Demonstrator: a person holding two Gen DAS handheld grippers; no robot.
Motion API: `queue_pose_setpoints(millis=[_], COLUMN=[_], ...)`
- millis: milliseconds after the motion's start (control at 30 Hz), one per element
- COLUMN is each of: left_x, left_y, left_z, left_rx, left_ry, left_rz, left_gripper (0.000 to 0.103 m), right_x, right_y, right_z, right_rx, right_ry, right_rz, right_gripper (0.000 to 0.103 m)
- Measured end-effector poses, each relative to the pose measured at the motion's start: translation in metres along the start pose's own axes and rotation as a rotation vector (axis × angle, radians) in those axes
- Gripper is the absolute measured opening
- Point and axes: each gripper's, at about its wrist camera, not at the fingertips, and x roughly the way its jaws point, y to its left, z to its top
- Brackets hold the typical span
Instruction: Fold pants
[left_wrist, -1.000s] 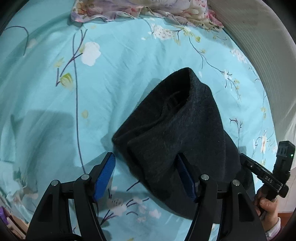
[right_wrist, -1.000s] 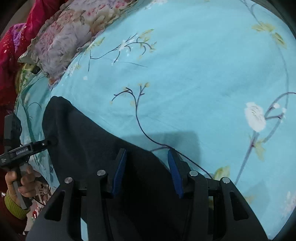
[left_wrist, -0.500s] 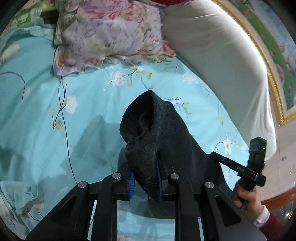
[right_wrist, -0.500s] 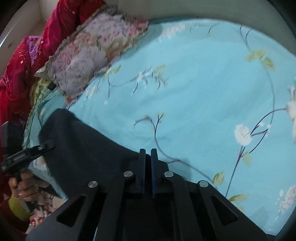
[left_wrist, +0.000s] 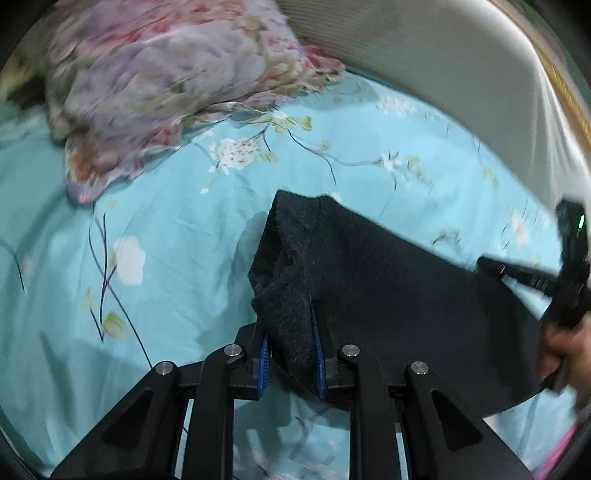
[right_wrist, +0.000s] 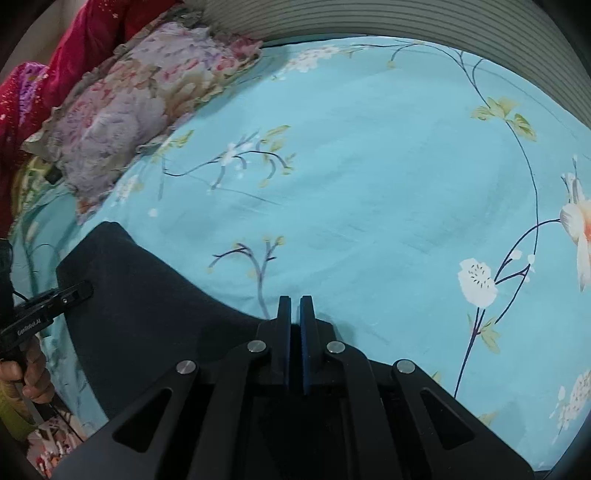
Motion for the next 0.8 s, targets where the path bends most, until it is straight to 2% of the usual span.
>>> queue_pose_setpoints(millis=[133,200,367,467,500,567,600,633,700,800], left_x=[0.016,0.012,-0.016,-0.039,-0.045,-0.056,-0.06,-0.063,-0.064,-0.055], left_y=[-0.002,0.0,0.0,-0.001,-0.003,-0.01,-0.016,-0.023,-0.041,-0.077], left_z=[-0.01,-0.007,0.005,0.013,0.016,0.024,0.027,0.031,0.038,0.045], left_rx=[0.066,0.055,0.047,0.023,0.016,0.014,0.018,0.025,0.045,0.1], left_ry=[0.024,0.039,0.011,-0.026,-0.036,-0.059,-0.067,-0.074,-0.069,-0.039], left_rz=[0.059,0.056,0.142,0.136,0.13,0.111,0.098,0.077,0.035,-0.038], left_gripper=[0.027,0.034,0.053,0.056,0.057,0.059,0.062,0.062,0.063,0.064], right_x=[0.011,0.007,-0.027,-0.058,-0.067,-0.083,-0.094,-0.101,-0.121,-0.139], right_y=[-0.003,-0.014,-0.028,-0.038,-0.04,-0.046,-0.052,-0.056,-0.067,-0.088], right_z=[-0.004,-0.006,-0.012,-0.025,-0.032,-0.048,-0.059,-0.068,-0.091,-0.123], right_rx=[0.005,0.079,0.171,0.218,0.23,0.267,0.295,0.314,0.35,0.438], right_ry=[0.009,-0.003,-0.052,-0.073,-0.082,-0.095,-0.11,-0.127,-0.163,-0.162], right_rz=[-0.056,-0.036,0.005,0.03,0.032,0.033,0.036,0.035,0.013,-0.001], right_gripper=[0.0,0.0,0.001,0.005,0.01,0.035,0.054,0.062,0.062,0.062])
